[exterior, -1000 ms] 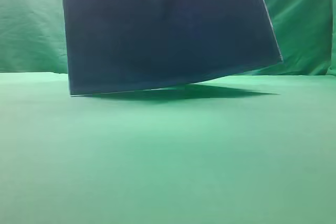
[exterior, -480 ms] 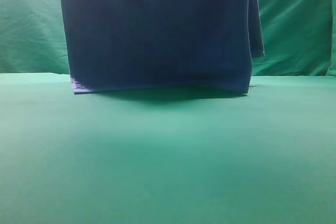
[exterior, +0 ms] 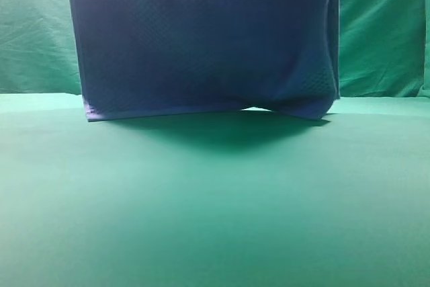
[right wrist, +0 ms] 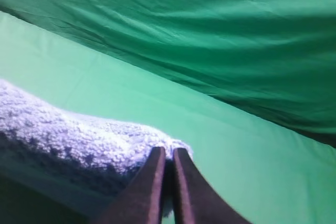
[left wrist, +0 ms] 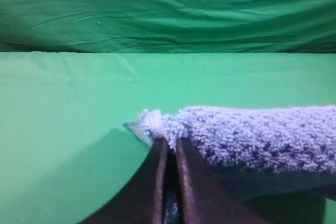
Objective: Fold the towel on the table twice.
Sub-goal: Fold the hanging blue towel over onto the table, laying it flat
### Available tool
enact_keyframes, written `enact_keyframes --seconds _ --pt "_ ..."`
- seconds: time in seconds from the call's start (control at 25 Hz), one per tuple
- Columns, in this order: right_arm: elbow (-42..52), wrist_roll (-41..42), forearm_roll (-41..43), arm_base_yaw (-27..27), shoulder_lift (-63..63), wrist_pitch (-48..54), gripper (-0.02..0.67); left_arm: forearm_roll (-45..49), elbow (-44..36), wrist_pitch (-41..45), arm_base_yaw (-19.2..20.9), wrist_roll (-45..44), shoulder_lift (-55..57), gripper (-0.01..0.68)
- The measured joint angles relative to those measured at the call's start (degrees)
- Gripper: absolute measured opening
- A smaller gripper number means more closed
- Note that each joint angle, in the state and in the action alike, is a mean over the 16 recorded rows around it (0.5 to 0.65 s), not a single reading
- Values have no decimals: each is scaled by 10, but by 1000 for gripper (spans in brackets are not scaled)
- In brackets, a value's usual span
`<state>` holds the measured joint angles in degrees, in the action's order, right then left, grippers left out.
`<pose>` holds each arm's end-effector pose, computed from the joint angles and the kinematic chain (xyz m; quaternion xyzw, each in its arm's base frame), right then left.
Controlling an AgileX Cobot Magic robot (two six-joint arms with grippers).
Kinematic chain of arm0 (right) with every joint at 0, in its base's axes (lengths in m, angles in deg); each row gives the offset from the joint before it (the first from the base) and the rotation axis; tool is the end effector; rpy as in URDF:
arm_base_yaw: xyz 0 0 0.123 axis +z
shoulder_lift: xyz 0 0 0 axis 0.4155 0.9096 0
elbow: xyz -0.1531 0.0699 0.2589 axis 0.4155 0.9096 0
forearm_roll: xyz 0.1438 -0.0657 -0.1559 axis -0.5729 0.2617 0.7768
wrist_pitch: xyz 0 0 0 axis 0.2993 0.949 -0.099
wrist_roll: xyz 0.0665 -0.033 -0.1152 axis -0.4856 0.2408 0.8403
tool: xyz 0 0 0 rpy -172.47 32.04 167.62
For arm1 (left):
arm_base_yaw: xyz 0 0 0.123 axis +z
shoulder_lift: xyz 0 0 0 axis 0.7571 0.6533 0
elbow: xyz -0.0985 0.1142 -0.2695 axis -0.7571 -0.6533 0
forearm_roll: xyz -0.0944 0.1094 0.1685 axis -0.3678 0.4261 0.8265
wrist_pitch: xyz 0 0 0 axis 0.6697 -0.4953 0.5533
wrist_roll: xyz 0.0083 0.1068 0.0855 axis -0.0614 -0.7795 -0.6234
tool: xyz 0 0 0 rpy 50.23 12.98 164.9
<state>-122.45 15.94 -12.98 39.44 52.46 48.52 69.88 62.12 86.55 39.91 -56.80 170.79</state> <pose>0.3985 0.1139 0.4294 -0.2416 0.8563 0.0247 0.4559 0.4128 -0.0858 0.4159 0.0185 0.8899 -0.1363 0.4348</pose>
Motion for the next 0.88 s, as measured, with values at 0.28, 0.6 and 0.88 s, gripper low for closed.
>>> enact_keyframes --seconds 0.28,0.6,0.88 --pt "31 10 -3 0 -48 25 0 0 -145 -61 -20 0 -77 0" --pt "141 12 -19 1 -118 23 0 1 -361 -153 -37 0 -193 0" --pt "327 17 -45 3 -220 -27 0 -2 -474 -167 -39 0 -284 0"
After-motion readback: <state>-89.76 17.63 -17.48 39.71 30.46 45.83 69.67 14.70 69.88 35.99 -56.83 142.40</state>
